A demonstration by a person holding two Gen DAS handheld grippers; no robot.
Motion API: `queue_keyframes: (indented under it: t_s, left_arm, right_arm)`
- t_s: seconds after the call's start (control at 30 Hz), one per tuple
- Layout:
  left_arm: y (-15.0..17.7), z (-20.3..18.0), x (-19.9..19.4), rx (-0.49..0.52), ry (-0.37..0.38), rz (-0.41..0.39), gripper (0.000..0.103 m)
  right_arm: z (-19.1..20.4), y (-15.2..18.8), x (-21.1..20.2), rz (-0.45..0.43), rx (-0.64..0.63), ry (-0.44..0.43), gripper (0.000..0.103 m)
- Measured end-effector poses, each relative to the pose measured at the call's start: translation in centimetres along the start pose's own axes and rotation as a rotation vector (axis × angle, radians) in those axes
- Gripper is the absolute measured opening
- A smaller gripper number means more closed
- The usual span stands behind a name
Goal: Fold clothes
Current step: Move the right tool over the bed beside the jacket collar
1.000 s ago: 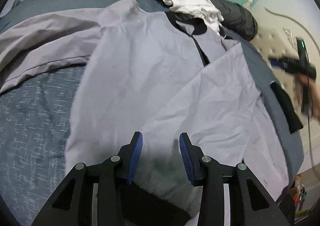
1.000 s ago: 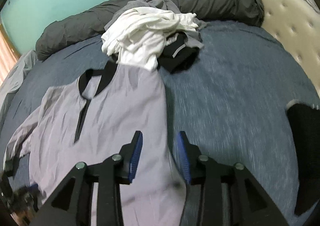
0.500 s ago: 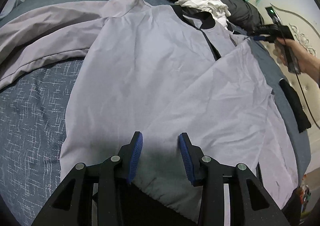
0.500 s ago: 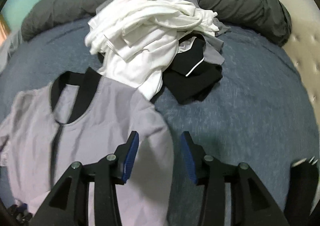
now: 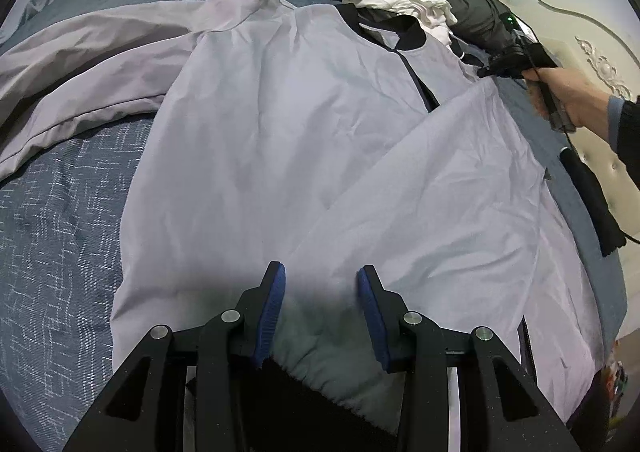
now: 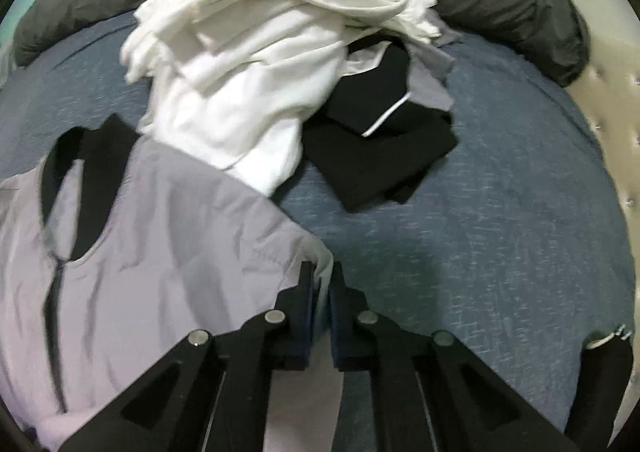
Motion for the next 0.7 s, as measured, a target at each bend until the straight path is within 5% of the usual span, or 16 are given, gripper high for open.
queue_keyframes:
  t_s: [0.3, 0.6, 0.7]
  left_arm:
    - [0.1, 0.0, 0.3, 0.001, 0.008, 0.004, 0.041]
    - [0.0, 0.0, 0.4, 0.008, -0.003, 0.008, 0.041]
    - [-0.1, 0.0, 0.4, 0.005, -0.002, 0.008, 0.041]
  right_arm:
    - [-2.1, -0.6, 1.2, -0.009, 0.168, 0.005, 0.006]
    - [-4.4, -3.1, -1.7, -0.114, 0.32, -0.141, 0.006]
    - [-3.9, -2.6, -2.9, -0.14, 0.266, -0.178, 0.006]
Point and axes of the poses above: each gripper's, at about its wrist camera, not at the fingertips, and x roughly the way its jaws point, z to its left, y to its underside, the point moved 9 cm from there along x, roughly the way its jaws point, and after that the axes turned 8 degrees about x, right-handed, at the moved point
